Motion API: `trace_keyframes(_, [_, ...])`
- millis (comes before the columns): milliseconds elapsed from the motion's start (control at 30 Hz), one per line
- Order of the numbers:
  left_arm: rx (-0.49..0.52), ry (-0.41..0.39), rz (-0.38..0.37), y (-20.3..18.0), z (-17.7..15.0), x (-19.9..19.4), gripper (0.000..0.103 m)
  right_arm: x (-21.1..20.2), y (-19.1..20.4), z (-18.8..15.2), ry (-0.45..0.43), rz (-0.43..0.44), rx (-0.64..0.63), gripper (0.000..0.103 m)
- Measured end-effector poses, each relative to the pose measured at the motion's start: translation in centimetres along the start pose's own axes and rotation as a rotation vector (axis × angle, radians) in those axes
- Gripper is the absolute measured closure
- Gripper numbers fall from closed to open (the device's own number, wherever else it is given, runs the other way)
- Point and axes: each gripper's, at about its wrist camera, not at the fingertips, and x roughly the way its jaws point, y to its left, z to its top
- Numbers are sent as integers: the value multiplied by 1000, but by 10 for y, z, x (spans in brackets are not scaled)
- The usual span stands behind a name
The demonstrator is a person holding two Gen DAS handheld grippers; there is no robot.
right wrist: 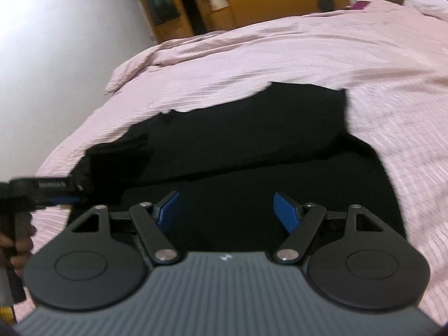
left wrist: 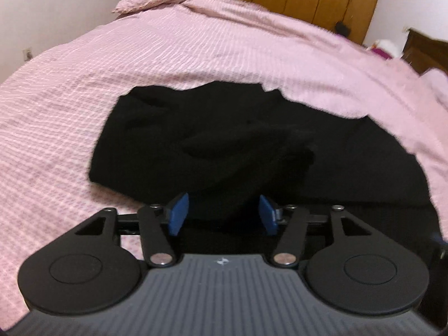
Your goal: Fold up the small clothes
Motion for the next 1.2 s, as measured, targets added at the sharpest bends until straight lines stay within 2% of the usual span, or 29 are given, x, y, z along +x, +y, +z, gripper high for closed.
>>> trace_keyframes(167, [-23, 9, 40, 22, -7, -9, 35, 24, 27, 22, 63, 124, 24, 28])
trace_keyframes(233, [-38, 9, 54, 31, -10, -10, 34, 36, 39, 29, 81, 148, 20, 28])
trace_keyframes(500, [-105, 24, 78, 62, -17, -6, 33, 91, 73, 44, 149, 175, -1, 28])
trace_keyframes(833, [-113, -11, 65, 66, -16, -2, 29, 152, 103, 49, 215, 151, -65, 28])
trace_keyframes(867, [-113, -16, 63, 66, -15, -1, 28, 152, 106, 50, 216, 156, -79, 32])
trace_keyframes(900, [-113, -20, 62, 66, -14, 0, 28, 152, 108, 52, 218, 162, -93, 48])
trace_keyframes(933, [-114, -23, 62, 66, -13, 1, 28, 151, 111, 53, 222, 170, -104, 57])
trace_keyframes(967, [-116, -26, 62, 65, -12, 2, 28, 150, 115, 56, 232, 184, -107, 77])
trace_keyframes(1000, [-119, -31, 61, 65, -12, 3, 28, 150, 116, 60, 240, 197, -103, 90])
trace_keyframes(1200, [-119, -58, 46, 62, -7, 8, 27, 126, 130, 91, 188, 264, -102, 94])
